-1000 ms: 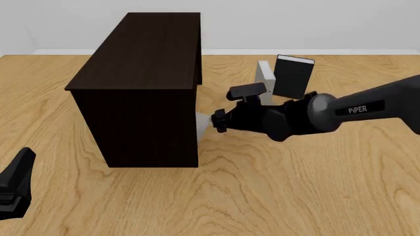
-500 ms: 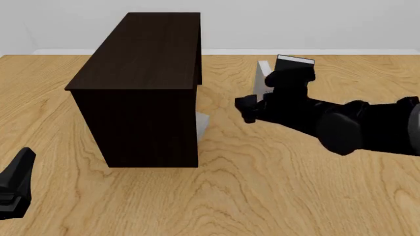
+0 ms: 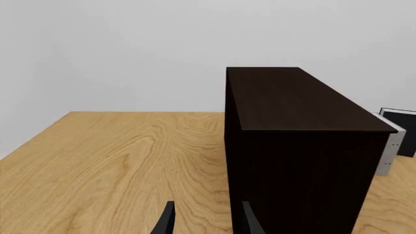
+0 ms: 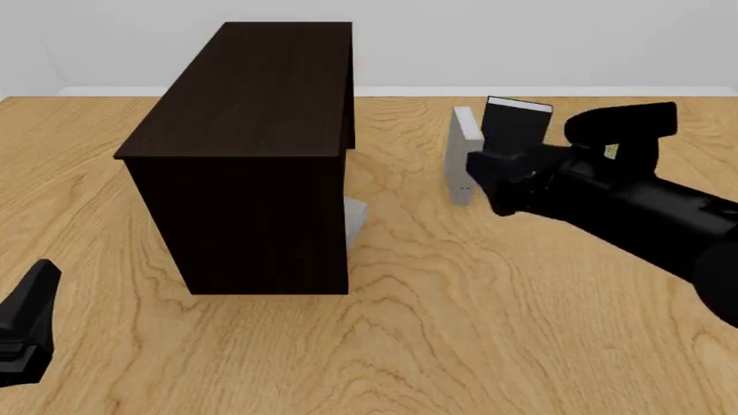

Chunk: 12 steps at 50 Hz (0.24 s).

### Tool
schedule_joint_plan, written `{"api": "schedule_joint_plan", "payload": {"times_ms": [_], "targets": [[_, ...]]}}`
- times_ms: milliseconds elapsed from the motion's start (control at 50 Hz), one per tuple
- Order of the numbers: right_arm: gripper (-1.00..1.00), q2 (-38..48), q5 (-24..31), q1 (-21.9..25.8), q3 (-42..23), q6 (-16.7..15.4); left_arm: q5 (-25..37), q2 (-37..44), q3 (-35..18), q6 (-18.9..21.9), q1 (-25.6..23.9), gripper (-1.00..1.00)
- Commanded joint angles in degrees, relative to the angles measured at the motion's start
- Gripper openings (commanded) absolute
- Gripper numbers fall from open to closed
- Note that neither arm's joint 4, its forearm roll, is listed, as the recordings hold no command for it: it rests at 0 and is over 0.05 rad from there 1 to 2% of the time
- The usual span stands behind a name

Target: Pick up the book on the right and place it under the cabinet shelf.

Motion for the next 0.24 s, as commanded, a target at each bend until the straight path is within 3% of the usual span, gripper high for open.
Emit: {"api": "schedule_joint_plan", "payload": {"times_ms": [20, 240], "targets": [[1.00, -8.8, 1.0, 0.6, 3.0, 3.2, 0.2, -0.1, -0.2, 0.0, 0.2, 1.00], [1.00, -17.7, 5.1, 0.7, 5.5, 2.7, 0.0, 0.0, -0.1, 0.0, 0.2, 1.00]]}}
